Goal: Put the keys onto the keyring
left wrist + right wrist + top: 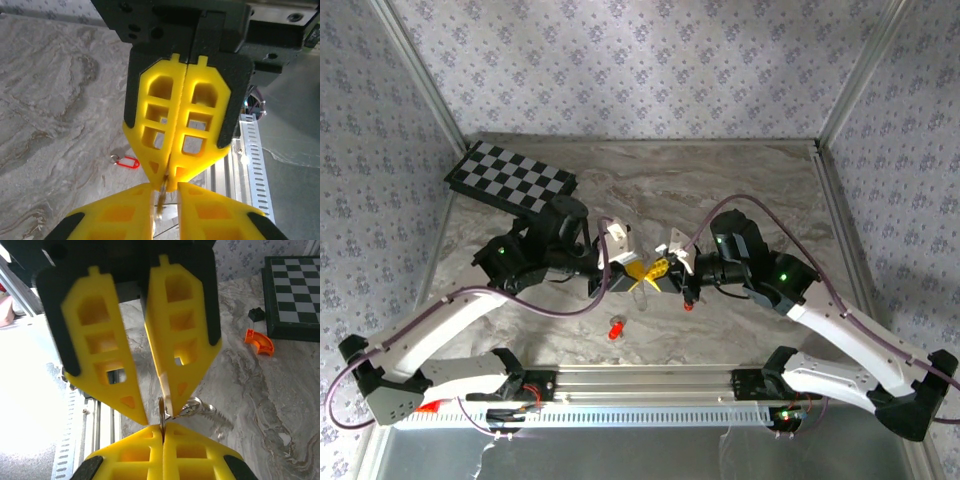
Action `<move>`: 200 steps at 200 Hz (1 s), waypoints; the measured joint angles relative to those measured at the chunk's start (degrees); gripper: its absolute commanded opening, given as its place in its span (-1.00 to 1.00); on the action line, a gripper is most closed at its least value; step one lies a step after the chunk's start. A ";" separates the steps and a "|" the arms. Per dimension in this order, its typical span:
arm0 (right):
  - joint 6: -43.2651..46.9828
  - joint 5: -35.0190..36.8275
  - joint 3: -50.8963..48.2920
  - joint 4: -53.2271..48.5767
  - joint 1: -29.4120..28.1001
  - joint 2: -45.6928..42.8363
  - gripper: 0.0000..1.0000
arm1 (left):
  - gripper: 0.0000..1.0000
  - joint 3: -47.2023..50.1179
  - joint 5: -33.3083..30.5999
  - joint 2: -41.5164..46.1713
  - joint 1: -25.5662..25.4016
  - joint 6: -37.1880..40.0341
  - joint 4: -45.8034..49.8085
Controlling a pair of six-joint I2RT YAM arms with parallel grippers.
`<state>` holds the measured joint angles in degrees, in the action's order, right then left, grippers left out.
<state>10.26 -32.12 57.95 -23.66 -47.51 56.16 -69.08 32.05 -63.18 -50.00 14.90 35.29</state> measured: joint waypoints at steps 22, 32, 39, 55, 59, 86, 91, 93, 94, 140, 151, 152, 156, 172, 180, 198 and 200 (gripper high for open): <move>-1.46 0.31 -1.25 2.64 0.00 -1.90 -1.00 | -0.36 3.87 0.07 3.65 0.55 -2.45 -4.35; -2.34 0.44 -2.14 4.22 0.00 -2.95 -1.00 | -0.33 6.05 0.09 5.40 1.09 -4.17 -6.80; -3.08 0.46 -2.84 5.40 0.00 -3.76 -1.00 | -0.30 7.34 0.26 6.36 1.44 -5.42 -8.41; -4.98 0.44 -4.72 8.63 0.24 -5.62 -1.00 | -0.27 9.51 0.35 7.98 2.19 -8.46 -12.20; -5.53 0.44 -5.33 9.64 0.35 -6.14 -1.00 | -0.27 10.03 0.50 8.35 2.36 -9.20 -13.29; -9.60 0.37 -9.29 16.55 1.49 -9.33 -1.00 | -0.22 12.26 1.60 10.34 2.64 -13.70 -19.23; -10.49 0.31 -9.99 17.94 1.79 -9.81 -1.00 | -0.21 12.48 1.81 10.69 2.67 -14.38 -20.17; -10.84 0.24 -10.27 18.56 1.90 -9.99 -1.00 | -0.21 12.61 1.90 10.80 2.67 -14.73 -20.63; -10.93 0.22 -10.36 18.75 1.95 -10.05 -1.00 | -0.22 12.70 1.97 10.93 2.64 -14.91 -20.96; -18.56 -1.51 -12.72 31.80 3.52 -10.84 -1.00 | -0.15 15.32 3.98 13.68 2.64 -19.93 -29.33; -19.98 -1.86 -12.85 34.40 3.50 -10.78 -1.00 | -0.15 15.32 4.52 13.55 2.64 -20.48 -30.47; -20.04 -1.88 -12.87 34.56 3.50 -10.75 -1.00 | -0.15 15.32 4.61 13.55 2.67 -20.59 -30.64; -20.46 -1.99 -12.94 35.54 3.50 -10.73 -1.00 | -0.15 15.32 4.76 13.49 2.64 -20.70 -31.01; -21.90 -2.62 -13.29 38.58 3.50 -10.47 -1.00 | -0.15 15.32 5.31 13.14 2.64 -21.27 -32.39; -22.51 -2.84 -13.51 39.89 3.50 -10.32 -1.00 | -0.16 15.32 5.57 12.96 2.64 -21.66 -32.94; -23.67 -3.43 -14.27 42.40 3.50 -9.92 -1.00 | -0.18 15.32 5.92 12.76 2.64 -22.58 -35.23; -23.85 -3.50 -14.38 42.66 3.50 -9.86 -1.00 | -0.18 15.30 5.99 12.76 2.64 -22.67 -35.52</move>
<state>-13.58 -35.62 43.57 19.00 -44.01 46.30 -53.78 38.04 -50.41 -47.35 -7.77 -0.23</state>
